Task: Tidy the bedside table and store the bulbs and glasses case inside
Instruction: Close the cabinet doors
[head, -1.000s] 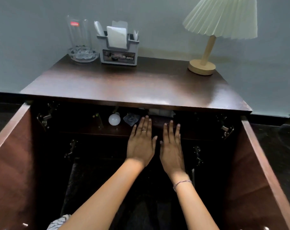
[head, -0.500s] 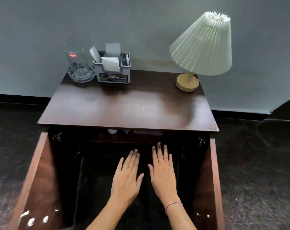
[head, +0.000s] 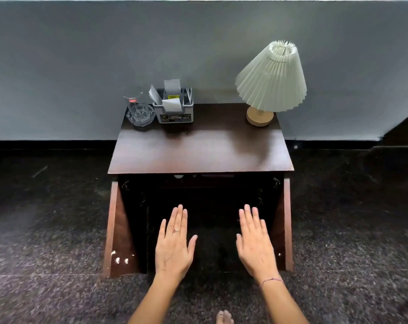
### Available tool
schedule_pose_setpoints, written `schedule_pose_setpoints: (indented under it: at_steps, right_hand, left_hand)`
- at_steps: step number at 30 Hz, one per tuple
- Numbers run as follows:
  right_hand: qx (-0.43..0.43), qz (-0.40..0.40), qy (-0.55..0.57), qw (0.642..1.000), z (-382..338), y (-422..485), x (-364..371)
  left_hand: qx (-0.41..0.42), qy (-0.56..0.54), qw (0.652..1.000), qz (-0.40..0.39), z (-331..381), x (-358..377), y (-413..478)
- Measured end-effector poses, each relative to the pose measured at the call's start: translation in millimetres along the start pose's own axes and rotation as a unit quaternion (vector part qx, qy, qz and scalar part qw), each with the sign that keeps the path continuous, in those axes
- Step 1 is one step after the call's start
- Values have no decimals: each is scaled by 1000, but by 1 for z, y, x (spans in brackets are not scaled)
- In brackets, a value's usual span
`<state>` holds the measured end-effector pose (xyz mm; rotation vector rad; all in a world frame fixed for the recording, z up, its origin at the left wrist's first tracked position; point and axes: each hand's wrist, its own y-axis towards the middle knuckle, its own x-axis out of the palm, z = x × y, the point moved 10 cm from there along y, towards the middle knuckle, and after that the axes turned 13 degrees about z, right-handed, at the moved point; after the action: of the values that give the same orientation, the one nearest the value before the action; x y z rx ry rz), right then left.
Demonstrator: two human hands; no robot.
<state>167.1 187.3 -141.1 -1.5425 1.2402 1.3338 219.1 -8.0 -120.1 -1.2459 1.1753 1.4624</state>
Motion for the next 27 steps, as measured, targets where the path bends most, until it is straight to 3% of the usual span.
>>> schedule_pose_setpoints:
  at_steps: [7, 14, 22, 27]
  right_hand:
    - [10, -17, -43, 999, 42, -25, -8]
    - [13, -44, -85, 995, 72, -46, 23]
    - [39, -23, -18, 999, 75, -50, 18]
    - [128, 15, 66, 989, 68, -45, 19]
  left_hand:
    - [-59, 25, 998, 3, -63, -1, -21]
    - [-67, 83, 994, 19, -127, 24, -40]
    - [-144, 55, 987, -42, -160, 41, -73]
    - [-132, 79, 987, -52, -159, 47, -72]
